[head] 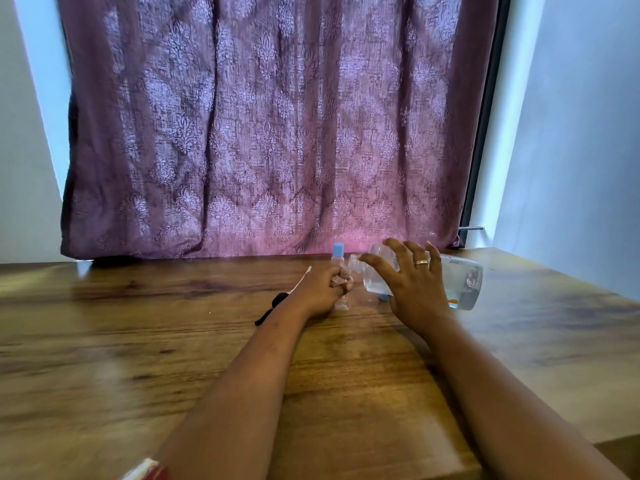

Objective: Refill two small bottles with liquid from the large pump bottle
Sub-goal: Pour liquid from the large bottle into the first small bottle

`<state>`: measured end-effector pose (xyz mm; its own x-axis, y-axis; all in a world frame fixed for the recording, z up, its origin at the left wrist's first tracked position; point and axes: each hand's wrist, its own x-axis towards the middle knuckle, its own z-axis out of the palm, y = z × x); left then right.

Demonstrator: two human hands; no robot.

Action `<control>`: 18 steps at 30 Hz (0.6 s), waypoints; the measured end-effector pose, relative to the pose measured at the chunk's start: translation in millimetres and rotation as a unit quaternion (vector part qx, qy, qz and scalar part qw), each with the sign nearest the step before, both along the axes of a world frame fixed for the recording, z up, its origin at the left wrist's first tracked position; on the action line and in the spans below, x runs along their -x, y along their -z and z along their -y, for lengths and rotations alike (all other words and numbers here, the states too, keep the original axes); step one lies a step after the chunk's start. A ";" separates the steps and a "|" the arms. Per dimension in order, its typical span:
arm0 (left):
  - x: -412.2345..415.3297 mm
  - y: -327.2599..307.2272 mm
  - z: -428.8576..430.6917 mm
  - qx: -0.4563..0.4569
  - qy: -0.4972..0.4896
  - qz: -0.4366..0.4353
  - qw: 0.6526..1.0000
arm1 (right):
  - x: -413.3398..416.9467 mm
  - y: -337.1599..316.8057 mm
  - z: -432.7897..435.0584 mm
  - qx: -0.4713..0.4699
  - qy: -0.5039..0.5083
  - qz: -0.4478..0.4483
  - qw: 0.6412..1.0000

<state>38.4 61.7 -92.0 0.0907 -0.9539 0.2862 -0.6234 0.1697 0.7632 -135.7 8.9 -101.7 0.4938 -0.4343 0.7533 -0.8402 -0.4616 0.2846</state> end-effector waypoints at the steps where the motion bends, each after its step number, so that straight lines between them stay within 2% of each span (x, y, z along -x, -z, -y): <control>1: 0.3 -0.1 -0.2 0.002 -0.001 0.001 1.000 | -0.2 0.0 0.0 0.001 0.000 0.001 1.000; 18: 1.5 -0.1 -0.8 0.012 0.005 -0.019 1.000 | 3.5 -3.4 3.7 -0.017 -0.008 0.003 1.000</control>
<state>36.9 62.5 -91.9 0.0927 -0.9475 0.3060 -0.5919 0.1947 0.7822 -139.2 5.3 -98.4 0.4964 -0.4519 0.7412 -0.8345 -0.4835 0.2642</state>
